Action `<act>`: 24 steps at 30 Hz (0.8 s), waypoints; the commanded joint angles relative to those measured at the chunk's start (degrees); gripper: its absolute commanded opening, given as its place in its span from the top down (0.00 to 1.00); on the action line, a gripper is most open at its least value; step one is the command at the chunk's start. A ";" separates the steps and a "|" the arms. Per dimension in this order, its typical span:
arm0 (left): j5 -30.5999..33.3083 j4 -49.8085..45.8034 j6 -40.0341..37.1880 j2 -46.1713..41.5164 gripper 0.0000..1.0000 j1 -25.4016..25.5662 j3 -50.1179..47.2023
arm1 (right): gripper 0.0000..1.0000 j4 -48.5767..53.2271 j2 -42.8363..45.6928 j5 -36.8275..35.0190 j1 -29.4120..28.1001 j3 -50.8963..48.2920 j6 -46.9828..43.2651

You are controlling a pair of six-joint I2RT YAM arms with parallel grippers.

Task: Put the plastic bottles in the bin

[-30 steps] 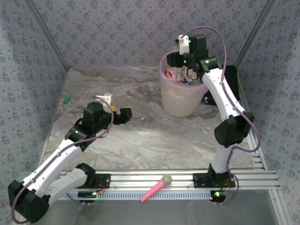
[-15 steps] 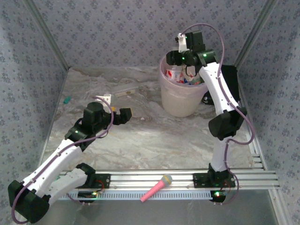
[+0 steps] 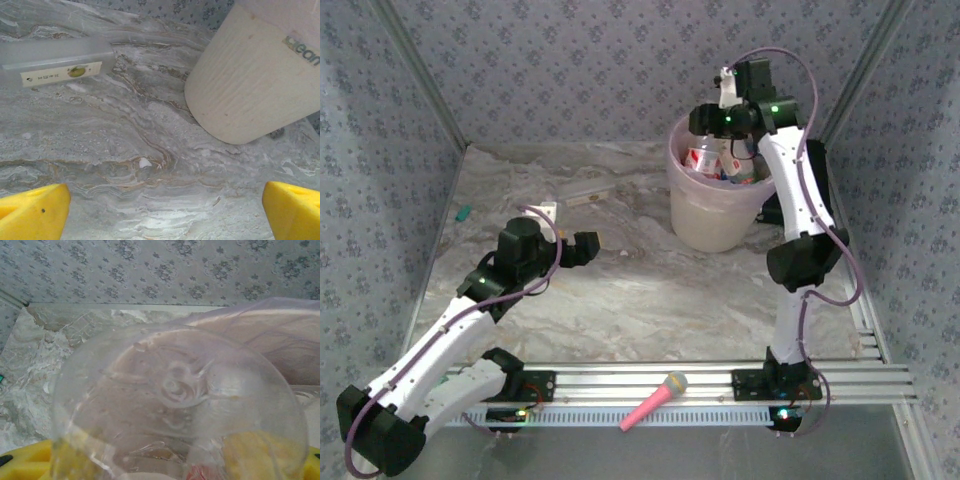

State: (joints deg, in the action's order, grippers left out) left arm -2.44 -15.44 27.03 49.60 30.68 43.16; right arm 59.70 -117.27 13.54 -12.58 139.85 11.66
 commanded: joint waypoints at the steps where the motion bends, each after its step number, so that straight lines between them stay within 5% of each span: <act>1: 0.68 -1.66 -0.92 -0.15 0.02 -0.89 3.12 | 0.38 11.05 -0.85 1.30 2.14 4.03 0.10; 8: -0.53 -4.56 -2.73 4.13 0.02 -3.71 7.21 | 0.35 14.95 -3.69 -0.95 0.56 3.15 -2.46; 18: -1.67 -5.30 -4.30 7.07 0.02 -5.01 9.84 | 0.06 15.25 1.08 -7.39 -0.13 9.41 -4.47; 24: -2.14 -4.43 -3.91 7.61 0.02 -5.10 9.05 | 0.12 12.28 6.15 -10.33 0.47 4.63 -5.57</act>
State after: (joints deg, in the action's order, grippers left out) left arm -3.57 -19.97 23.97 57.14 25.87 51.40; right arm 72.38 -114.89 5.80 -12.34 145.75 7.40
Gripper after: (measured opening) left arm 0.981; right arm 0.901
